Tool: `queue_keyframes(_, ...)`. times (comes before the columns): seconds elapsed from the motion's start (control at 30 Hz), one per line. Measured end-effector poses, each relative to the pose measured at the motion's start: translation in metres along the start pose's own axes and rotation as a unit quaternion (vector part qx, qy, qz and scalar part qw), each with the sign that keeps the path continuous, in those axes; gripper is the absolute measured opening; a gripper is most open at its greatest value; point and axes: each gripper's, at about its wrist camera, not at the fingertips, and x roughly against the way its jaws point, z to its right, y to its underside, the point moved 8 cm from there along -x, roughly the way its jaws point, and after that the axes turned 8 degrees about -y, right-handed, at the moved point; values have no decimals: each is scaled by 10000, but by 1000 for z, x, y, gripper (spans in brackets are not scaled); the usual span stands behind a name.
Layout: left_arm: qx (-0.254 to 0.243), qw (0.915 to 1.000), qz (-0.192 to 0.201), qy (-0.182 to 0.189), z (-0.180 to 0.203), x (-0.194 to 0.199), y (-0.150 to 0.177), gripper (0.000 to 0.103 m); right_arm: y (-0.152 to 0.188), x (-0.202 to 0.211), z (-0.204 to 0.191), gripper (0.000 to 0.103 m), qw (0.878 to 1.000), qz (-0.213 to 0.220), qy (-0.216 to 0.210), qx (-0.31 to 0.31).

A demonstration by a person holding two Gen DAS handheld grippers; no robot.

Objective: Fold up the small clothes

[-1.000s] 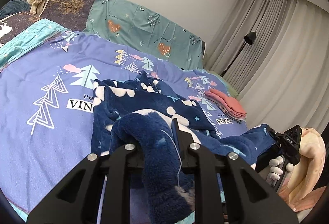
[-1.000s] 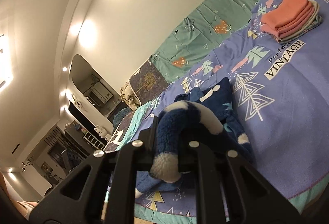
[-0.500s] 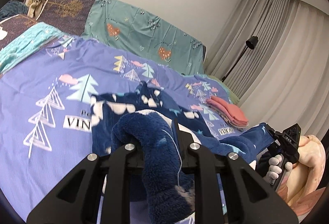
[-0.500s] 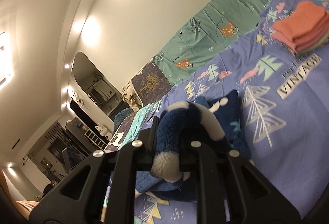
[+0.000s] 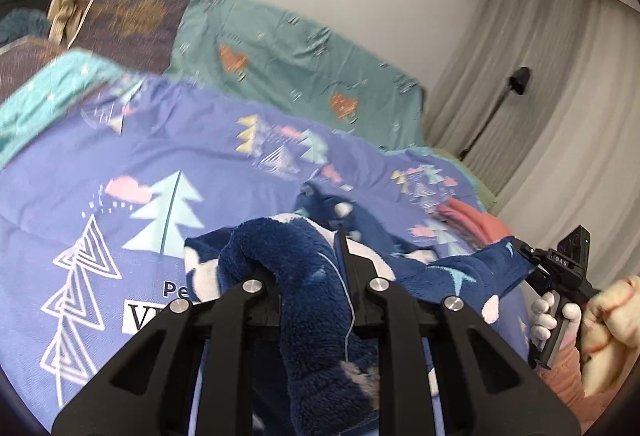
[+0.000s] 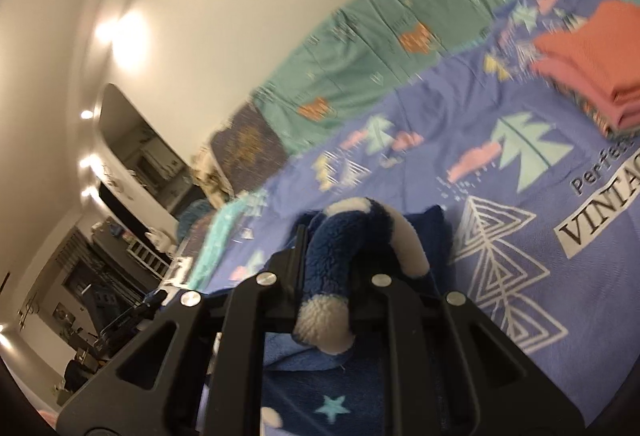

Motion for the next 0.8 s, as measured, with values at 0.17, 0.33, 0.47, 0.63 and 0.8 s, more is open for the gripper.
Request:
queue_keyframes(0.17, 217, 9970, -610, -416, -36, -75, 21, 20, 16, -50, 54, 16, 9975, -429, 523, -201)
queue_keyframes(0.33, 261, 9967, -701, -326, -45, -91, 29, 21, 25, -67, 77, 16, 9954, -625, 589, -417)
queue_keyframes(0.47, 210, 9972, -658, -279, -39, -79, 27, 25, 25, -64, 74, 18, 9953, -730, 531, -339)
queue_keyframes(0.63, 193, 9980, -598, -35, -26, -48, 31, 35, 29, -50, 60, 41, 9956, -825, 290, -339)
queue_keyframes(0.8, 31, 9938, -1093, 215, -13, -45, 50, 20, 35, -46, 45, 19, 9950, -959, 282, 42)
